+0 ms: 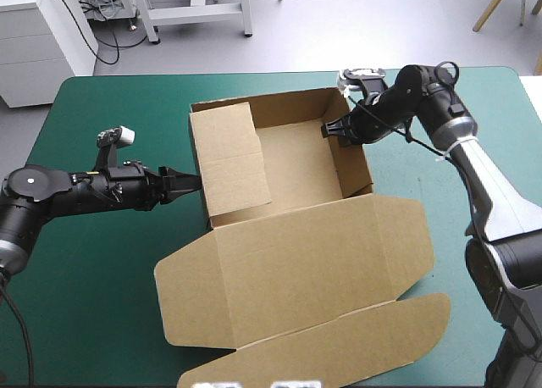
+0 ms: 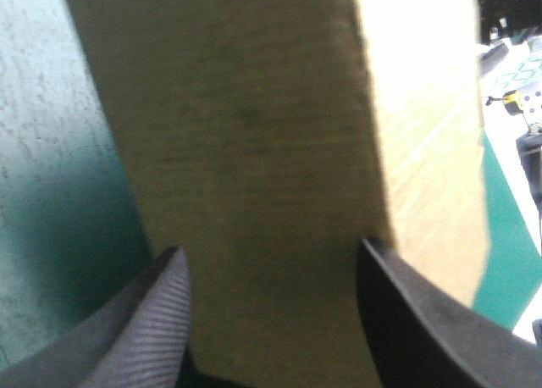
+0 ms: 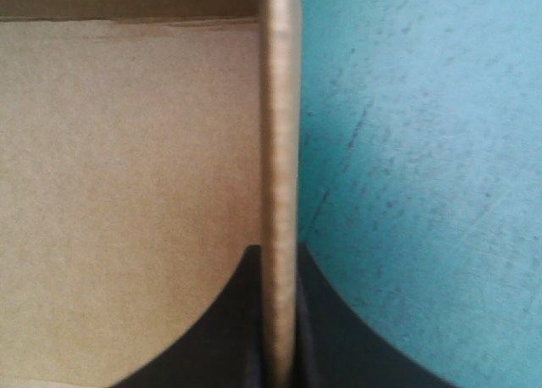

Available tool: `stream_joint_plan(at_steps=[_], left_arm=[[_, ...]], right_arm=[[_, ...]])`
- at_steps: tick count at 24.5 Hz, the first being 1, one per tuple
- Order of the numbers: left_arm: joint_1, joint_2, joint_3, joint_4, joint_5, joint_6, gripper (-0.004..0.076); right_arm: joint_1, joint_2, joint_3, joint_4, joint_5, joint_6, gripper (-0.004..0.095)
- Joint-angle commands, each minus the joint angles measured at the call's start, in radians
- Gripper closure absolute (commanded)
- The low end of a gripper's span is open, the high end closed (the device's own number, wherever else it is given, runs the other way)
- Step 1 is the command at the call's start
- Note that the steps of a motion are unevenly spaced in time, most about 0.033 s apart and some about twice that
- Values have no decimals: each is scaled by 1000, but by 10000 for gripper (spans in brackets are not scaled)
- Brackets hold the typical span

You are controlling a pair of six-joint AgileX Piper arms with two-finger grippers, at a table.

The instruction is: Fold the box

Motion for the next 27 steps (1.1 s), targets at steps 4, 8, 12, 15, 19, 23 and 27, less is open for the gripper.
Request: stream_joint_plan(at_steps=[4, 8, 12, 15, 19, 23, 27], left_arm=[[0, -29, -30, -121, 32, 26, 309], [0, -29, -30, -106, 37, 26, 315], [0, -29, -30, -20, 32, 21, 315], [0, -29, -30, 98, 14, -71, 315], [0, -29, -30, 301, -46, -277, 315], [-1, -29, -30, 326, -85, -354, 346], [-4, -29, -30, 380, -86, -393, 480]], right_arm=[[81, -10, -28, 61, -94, 20, 927], [102, -5, -28, 71, -129, 30, 927], [115, -5, -28, 87, -139, 30, 927], [136, -5, -28, 80, -141, 32, 927], [174, -5, -28, 78, -169, 43, 927], [192, -5, -28, 69, -171, 56, 927], [193, -5, -28, 71, -171, 63, 926]])
